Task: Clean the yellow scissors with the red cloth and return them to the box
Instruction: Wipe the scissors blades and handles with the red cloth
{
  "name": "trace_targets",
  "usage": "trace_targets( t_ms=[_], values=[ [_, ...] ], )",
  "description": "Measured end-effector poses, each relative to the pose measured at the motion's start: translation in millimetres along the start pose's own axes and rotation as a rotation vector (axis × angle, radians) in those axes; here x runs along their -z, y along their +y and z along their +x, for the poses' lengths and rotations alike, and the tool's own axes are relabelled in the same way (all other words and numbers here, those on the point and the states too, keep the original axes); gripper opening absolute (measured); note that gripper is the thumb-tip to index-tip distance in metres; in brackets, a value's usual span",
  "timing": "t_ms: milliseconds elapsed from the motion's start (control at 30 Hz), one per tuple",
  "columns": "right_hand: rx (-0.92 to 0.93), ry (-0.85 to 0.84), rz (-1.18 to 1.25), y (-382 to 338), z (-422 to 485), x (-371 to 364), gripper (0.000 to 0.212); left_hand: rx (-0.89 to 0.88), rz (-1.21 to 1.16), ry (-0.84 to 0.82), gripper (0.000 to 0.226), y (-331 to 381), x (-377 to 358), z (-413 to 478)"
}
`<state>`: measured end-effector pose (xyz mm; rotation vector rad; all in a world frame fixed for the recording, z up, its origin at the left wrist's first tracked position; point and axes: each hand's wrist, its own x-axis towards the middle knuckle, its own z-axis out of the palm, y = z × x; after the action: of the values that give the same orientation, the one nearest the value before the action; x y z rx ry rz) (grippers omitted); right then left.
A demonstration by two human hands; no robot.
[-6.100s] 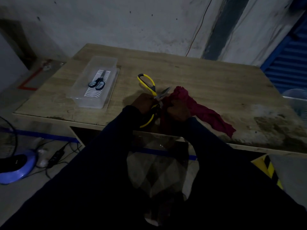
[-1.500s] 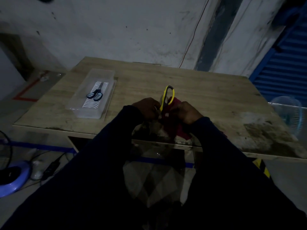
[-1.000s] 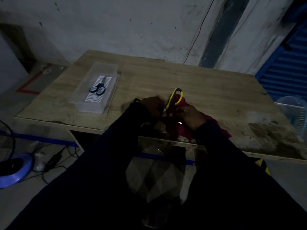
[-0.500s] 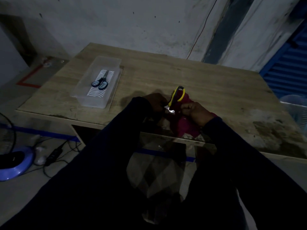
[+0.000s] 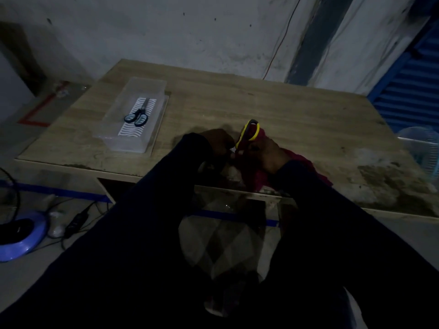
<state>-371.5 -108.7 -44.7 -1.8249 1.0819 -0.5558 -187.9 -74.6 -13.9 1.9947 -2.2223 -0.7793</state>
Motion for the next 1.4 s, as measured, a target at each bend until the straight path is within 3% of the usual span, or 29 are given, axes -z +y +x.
trace_targets(
  t_ms=[67,167,267,400,567,700,800,867,933,1000,1067,1167,1200,1333,1400],
  values=[
    [-0.017,-0.141,-0.132,1.9,1.6,13.1,0.020,-0.005,-0.057,-0.004,0.058,-0.9,1.8,-0.2],
    [-0.067,-0.186,-0.243,5.0,7.4,21.8,0.026,0.020,-0.043,-0.024,0.051,-4.4,0.7,6.0],
    [-0.044,-0.068,-0.244,-9.4,9.9,2.9,0.013,0.045,-0.008,-0.011,0.034,-4.7,-1.5,8.9],
    [0.032,0.228,-0.359,-17.2,13.6,-22.6,0.038,0.066,0.022,0.004,0.034,-3.4,-4.4,11.2],
    [-0.013,0.267,-0.342,-16.1,14.1,-20.5,0.030,0.050,0.077,-0.043,0.029,-3.7,-4.7,14.7],
    [0.022,0.166,-0.377,-10.3,18.4,-15.5,0.029,0.048,0.106,-0.038,0.038,-4.5,-2.5,14.5],
    [-0.035,0.114,-0.495,-5.5,22.9,-15.2,0.028,0.056,0.106,-0.024,0.017,-7.5,-3.0,17.1],
    [-0.016,0.111,-0.427,-2.6,22.9,-15.0,0.024,0.042,0.079,-0.021,0.010,-7.3,-2.1,18.5],
    [0.043,0.092,-0.271,0.4,18.7,-12.6,0.018,0.036,0.058,-0.040,0.017,-5.2,0.5,18.1],
    [0.030,-0.008,-0.261,4.8,14.3,-7.3,0.002,0.037,0.025,-0.055,0.016,-6.0,1.1,21.2],
    [-0.029,-0.133,-0.416,4.5,11.8,-1.2,0.021,0.041,0.014,-0.059,0.019,-7.1,1.1,22.6],
    [-0.040,-0.219,-0.465,2.4,9.6,2.9,0.030,0.066,-0.005,-0.037,0.031,-9.3,-1.1,24.5],
    [-0.029,-0.203,-0.498,1.9,10.2,0.0,0.029,0.053,-0.002,-0.033,0.032,-9.6,-1.3,24.6],
    [0.135,0.133,-0.448,-5.1,8.7,-10.8,0.023,0.037,0.051,-0.044,0.028,-5.8,-1.0,23.0],
    [0.070,0.078,-0.468,-10.7,4.4,-12.4,0.026,0.043,0.057,-0.032,0.028,-3.2,0.0,21.7]
  ],
)
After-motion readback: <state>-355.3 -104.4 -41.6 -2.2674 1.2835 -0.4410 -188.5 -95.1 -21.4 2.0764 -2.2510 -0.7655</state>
